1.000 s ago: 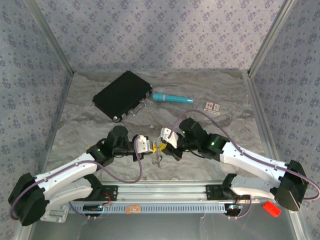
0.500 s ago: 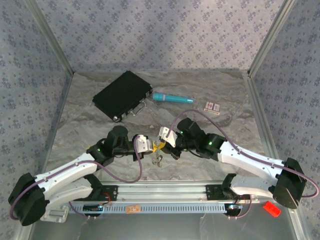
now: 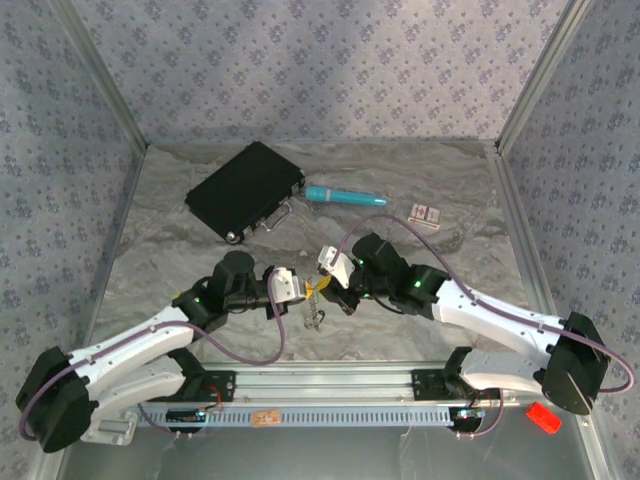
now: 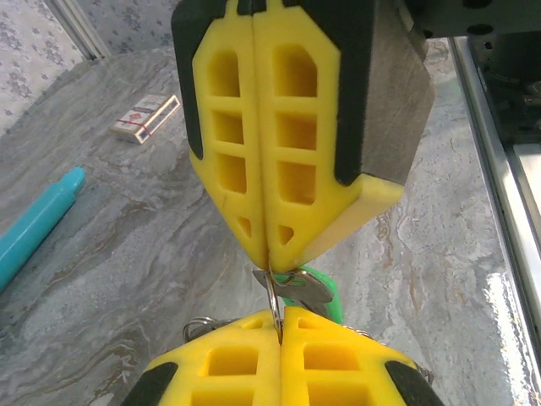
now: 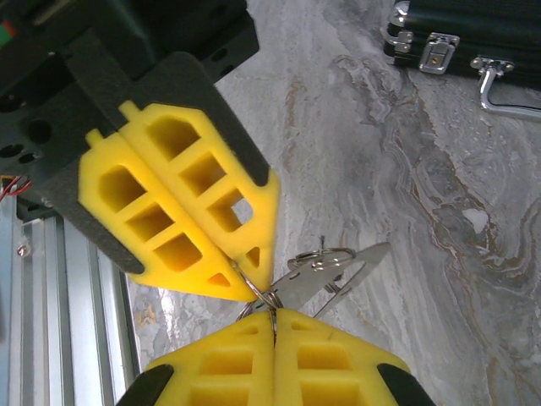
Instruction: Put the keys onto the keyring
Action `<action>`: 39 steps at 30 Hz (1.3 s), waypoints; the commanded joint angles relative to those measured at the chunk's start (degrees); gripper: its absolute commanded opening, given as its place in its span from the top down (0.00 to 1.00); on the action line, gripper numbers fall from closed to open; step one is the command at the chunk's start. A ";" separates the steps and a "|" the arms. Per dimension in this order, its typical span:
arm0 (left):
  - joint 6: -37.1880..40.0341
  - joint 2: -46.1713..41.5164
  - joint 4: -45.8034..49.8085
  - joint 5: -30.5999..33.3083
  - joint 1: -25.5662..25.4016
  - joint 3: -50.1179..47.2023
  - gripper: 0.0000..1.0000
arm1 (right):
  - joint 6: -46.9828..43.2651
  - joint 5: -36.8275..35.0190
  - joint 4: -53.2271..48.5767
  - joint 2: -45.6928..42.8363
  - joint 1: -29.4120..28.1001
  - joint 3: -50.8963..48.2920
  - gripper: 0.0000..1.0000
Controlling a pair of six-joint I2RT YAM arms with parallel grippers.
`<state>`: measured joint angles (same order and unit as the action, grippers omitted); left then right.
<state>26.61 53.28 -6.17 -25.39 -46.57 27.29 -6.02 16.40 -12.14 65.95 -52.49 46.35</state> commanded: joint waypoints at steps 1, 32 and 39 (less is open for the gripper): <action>1.41 -2.47 -3.93 -1.43 -1.35 -0.34 1.00 | 5.57 -4.50 2.66 0.83 1.60 1.03 1.00; -14.00 -3.88 -12.97 7.91 -1.99 -4.69 1.00 | -5.08 -2.60 1.88 -3.94 3.59 -1.87 1.00; -28.50 -3.29 -12.97 7.84 -2.01 -3.89 1.00 | -28.98 -17.31 10.28 -5.40 -2.58 -7.24 1.00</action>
<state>6.72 50.02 -16.64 -17.08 -48.14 23.03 -20.91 6.85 -6.37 61.71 -53.17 41.25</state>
